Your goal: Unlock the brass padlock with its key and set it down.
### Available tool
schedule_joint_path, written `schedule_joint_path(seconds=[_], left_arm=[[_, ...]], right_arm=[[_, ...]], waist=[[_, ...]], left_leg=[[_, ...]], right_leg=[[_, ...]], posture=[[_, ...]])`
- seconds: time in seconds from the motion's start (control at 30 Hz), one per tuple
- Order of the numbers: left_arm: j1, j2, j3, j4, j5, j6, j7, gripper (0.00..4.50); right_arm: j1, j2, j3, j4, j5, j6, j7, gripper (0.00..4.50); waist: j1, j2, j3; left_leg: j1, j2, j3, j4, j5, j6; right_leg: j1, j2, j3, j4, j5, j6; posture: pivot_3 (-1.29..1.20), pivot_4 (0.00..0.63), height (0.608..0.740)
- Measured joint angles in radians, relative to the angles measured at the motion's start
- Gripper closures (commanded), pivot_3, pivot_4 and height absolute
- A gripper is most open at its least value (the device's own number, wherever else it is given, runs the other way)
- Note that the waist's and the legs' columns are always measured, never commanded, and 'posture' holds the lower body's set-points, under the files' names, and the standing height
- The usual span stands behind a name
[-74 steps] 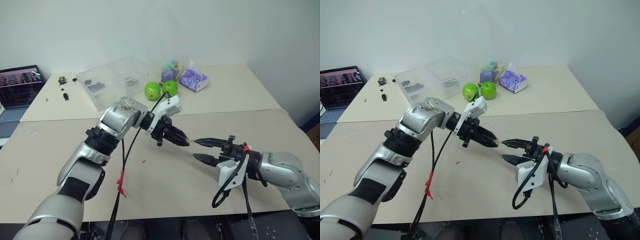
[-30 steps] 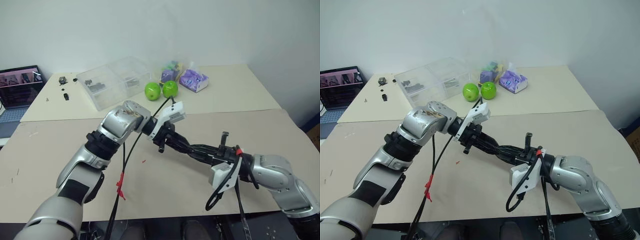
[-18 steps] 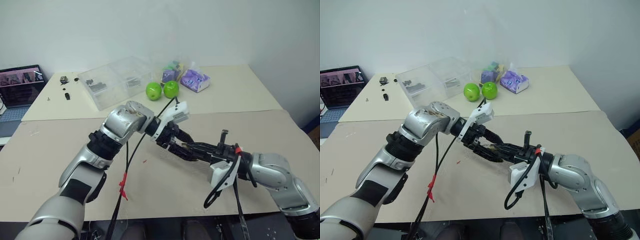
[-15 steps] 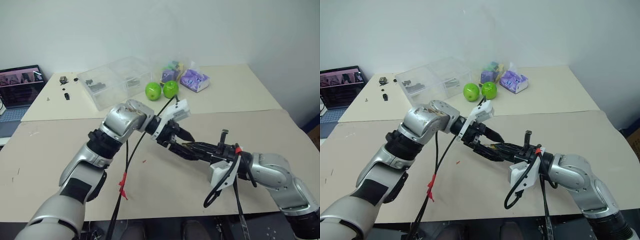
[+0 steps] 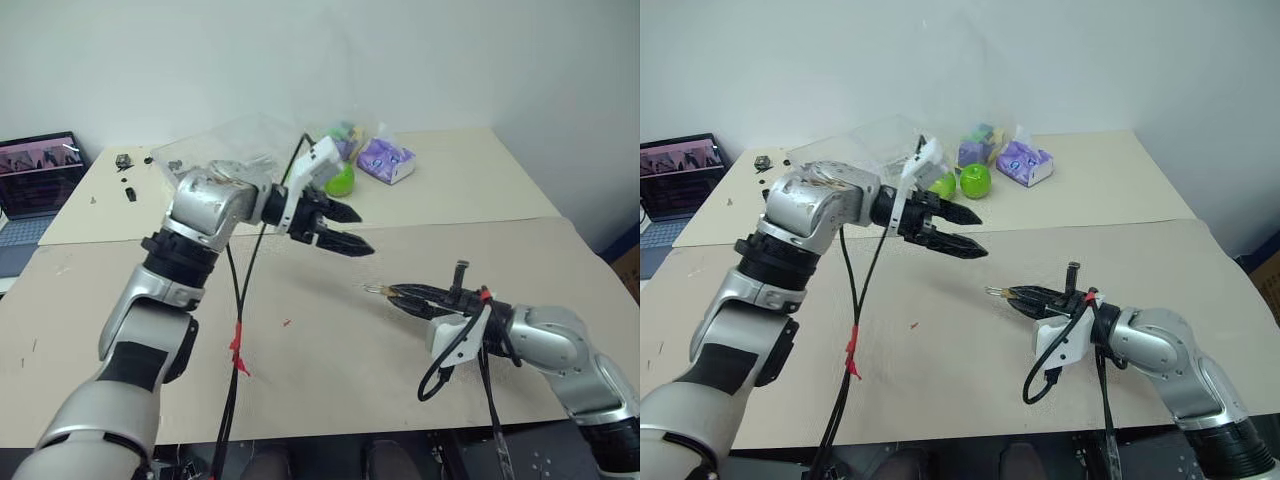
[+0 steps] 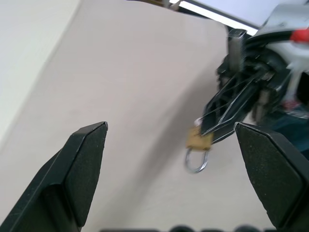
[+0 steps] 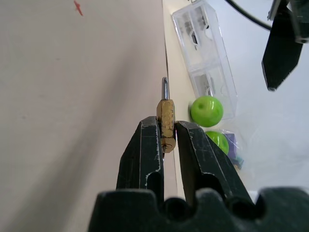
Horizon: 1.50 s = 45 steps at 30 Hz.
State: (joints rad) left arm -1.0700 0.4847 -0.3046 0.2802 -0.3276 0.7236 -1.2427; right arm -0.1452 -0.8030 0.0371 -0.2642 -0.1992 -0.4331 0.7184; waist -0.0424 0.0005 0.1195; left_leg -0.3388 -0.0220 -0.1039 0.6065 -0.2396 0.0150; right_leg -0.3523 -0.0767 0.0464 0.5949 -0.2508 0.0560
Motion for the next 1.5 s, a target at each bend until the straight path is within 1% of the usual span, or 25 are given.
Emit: schedule_joint_path(seconds=[0.1, 0.23, 0.33, 0.47, 0.73, 0.83, 0.93, 1.03, 1.13, 1.17, 1.3, 1.5], left_arm=[[0.12, 0.014, -0.012, -0.011, 0.081, -0.212, 0.023, 0.02], [0.18, -0.005, -0.016, -0.024, 0.132, -0.354, 0.067, 0.02], [0.186, -0.037, -0.001, -0.036, 0.133, -0.381, 0.102, 0.02], [0.186, -0.054, 0.011, -0.052, 0.128, -0.375, 0.116, 0.02], [0.21, -0.055, 0.014, -0.079, 0.092, -0.317, 0.094, 0.02], [0.213, -0.052, 0.014, -0.095, 0.088, -0.301, 0.085, 0.82], [0.213, -0.05, 0.014, -0.096, 0.088, -0.301, 0.082, 2.02], [0.213, -0.055, 0.015, -0.096, 0.086, -0.292, 0.082, 3.09], [0.213, -0.073, 0.021, -0.097, 0.067, -0.265, 0.085, 4.35], [0.213, -0.078, 0.024, -0.1, 0.061, -0.257, 0.086, 4.44], [0.204, -0.094, 0.028, -0.115, 0.048, -0.221, 0.088, 4.44], [0.197, -0.12, 0.018, -0.115, 0.048, -0.216, 0.083, 4.44]], right_arm=[[-0.038, -0.014, -0.035, 0.016, 0.078, 0.084, 0.026, 4.36], [-0.043, -0.015, -0.045, -0.003, 0.162, 0.193, 0.067, 4.36], [-0.055, -0.014, -0.044, -0.057, 0.217, 0.278, 0.09, 4.36], [-0.068, -0.014, -0.039, -0.105, 0.234, 0.328, 0.111, 4.36], [-0.064, -0.012, -0.028, -0.11, 0.233, 0.339, 0.124, 4.36], [-0.064, -0.011, -0.028, -0.11, 0.232, 0.339, 0.124, 4.36], [-0.066, -0.01, -0.028, -0.11, 0.232, 0.34, 0.124, 4.36], [-0.067, -0.007, -0.028, -0.11, 0.232, 0.342, 0.123, 4.36], [-0.063, 0.0, -0.028, -0.114, 0.23, 0.348, 0.12, 4.36], [-0.062, 0.001, -0.027, -0.116, 0.229, 0.349, 0.12, 4.36], [-0.061, 0.007, -0.02, -0.117, 0.221, 0.35, 0.116, 4.36], [-0.069, 0.009, -0.01, -0.099, 0.198, 0.348, 0.115, 4.36]], waist=[[0.005, 0.001, -0.001], [0.023, 0.0, 0.0], [0.032, 0.0, 0.0], [0.029, 0.0, 0.0], [0.025, 0.0, 0.0], [0.026, 0.001, 0.0], [0.026, 0.0, 0.0], [0.027, 0.0, 0.0], [0.027, 0.0, 0.0], [0.027, 0.0, 0.0], [0.026, 0.001, 0.0], [0.027, 0.0, 0.0]], left_leg=[[0.0, 0.001, 0.0, 0.0, 0.0, 0.0], [-0.001, 0.001, 0.0, 0.0, 0.0, 0.0], [-0.004, 0.001, -0.001, 0.001, 0.0, 0.0], [-0.003, 0.001, -0.001, 0.001, 0.0, 0.001], [-0.002, 0.002, -0.001, 0.001, 0.0, 0.001], [-0.002, 0.001, -0.001, 0.001, 0.0, 0.001], [-0.002, 0.001, -0.001, 0.001, 0.0, 0.001], [-0.002, 0.001, -0.001, 0.001, 0.0, 0.001], [-0.002, 0.001, -0.001, 0.001, 0.0, 0.001], [-0.002, 0.001, -0.001, 0.001, 0.0, 0.001], [-0.002, 0.001, -0.001, 0.001, 0.0, 0.001], [-0.002, 0.001, -0.001, 0.001, 0.0, 0.0]], right_leg=[[0.0, 0.0, 0.0, 0.0, 0.001, -0.001], [0.0, 0.0, -0.001, 0.0, 0.001, -0.002], [-0.001, 0.0, -0.001, -0.001, 0.001, -0.002], [-0.001, 0.001, -0.002, 0.0, 0.001, -0.001], [-0.001, 0.001, -0.002, 0.0, 0.001, -0.001], [-0.001, 0.001, -0.002, 0.0, 0.001, -0.001], [-0.001, 0.001, -0.002, 0.0, 0.001, -0.001], [-0.001, 0.001, -0.002, 0.0, 0.001, -0.001], [-0.001, 0.001, -0.002, 0.0, 0.001, -0.001], [-0.001, 0.001, -0.002, 0.0, 0.001, -0.001], [-0.001, 0.001, -0.002, 0.0, 0.001, -0.001], [-0.001, 0.001, -0.002, 0.0, 0.001, -0.001]], posture=[[0.0, 0.15, 0.74], [0.0, 0.15, 0.74], [0.0, 0.15, 0.74], [0.0, 0.15, 0.74], [0.0, 0.15, 0.74], [0.0, 0.15, 0.74], [0.0, 0.15, 0.74], [0.0, 0.15, 0.74], [0.0, 0.15, 0.74], [0.0, 0.15, 0.74], [0.0, 0.15, 0.74], [0.0, 0.15, 0.74]])
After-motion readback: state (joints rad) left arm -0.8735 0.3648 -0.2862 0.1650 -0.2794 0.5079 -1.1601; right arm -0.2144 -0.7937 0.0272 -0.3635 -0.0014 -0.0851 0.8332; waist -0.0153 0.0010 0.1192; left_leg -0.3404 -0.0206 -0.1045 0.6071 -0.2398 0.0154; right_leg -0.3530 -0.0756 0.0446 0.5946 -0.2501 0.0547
